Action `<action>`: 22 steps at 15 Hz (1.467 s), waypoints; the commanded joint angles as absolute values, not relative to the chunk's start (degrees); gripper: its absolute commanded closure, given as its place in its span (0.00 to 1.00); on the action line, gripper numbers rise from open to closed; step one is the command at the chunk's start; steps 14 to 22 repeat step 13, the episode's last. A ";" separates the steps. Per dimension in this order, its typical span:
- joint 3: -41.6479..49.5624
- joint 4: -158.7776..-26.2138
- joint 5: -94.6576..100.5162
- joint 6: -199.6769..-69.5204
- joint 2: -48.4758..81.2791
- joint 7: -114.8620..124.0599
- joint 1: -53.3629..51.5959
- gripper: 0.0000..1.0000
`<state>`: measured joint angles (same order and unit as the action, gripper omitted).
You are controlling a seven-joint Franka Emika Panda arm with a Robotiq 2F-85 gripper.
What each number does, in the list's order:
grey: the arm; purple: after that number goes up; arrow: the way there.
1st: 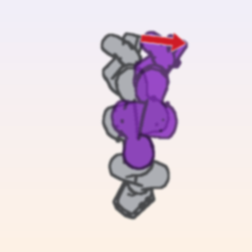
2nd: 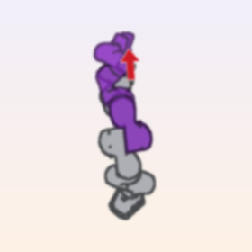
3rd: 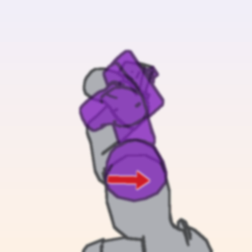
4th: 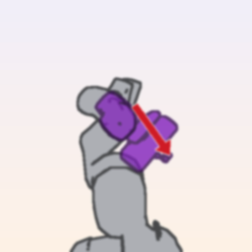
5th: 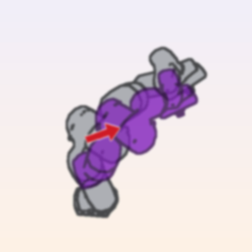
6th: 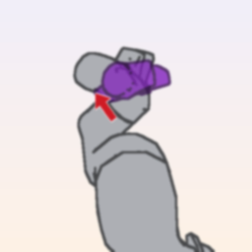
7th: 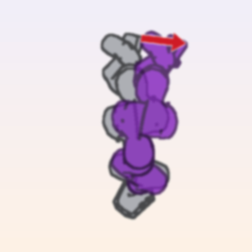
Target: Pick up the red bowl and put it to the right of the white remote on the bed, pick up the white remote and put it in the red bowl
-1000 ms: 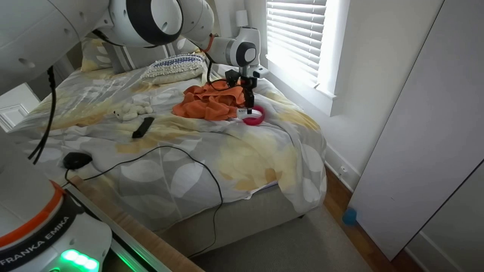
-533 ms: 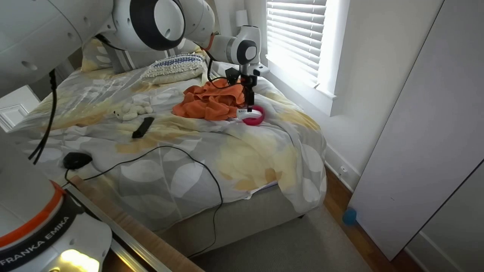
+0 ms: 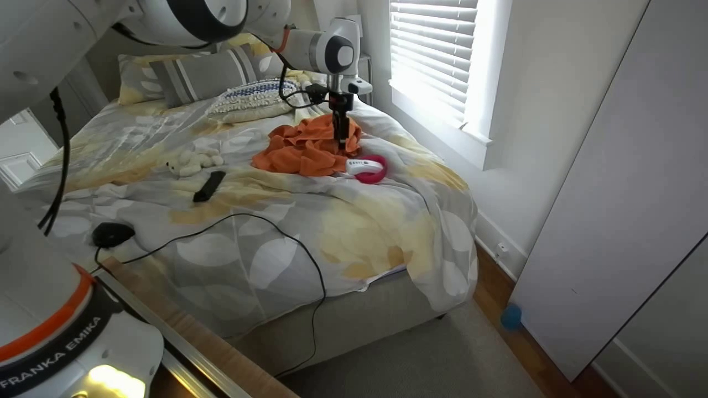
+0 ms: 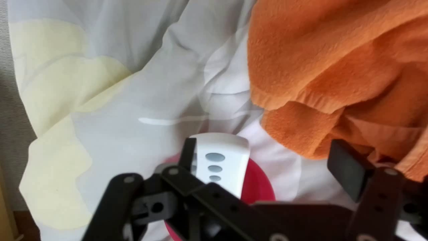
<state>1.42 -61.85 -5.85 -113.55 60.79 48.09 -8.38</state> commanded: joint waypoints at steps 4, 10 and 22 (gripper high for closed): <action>3.23 -82.21 -0.38 -121.83 44.08 47.20 -13.82 0.00; 2.86 -84.50 2.31 -122.19 40.07 45.19 -13.69 0.00; 2.85 -86.75 2.68 -122.41 38.37 44.76 -13.64 0.00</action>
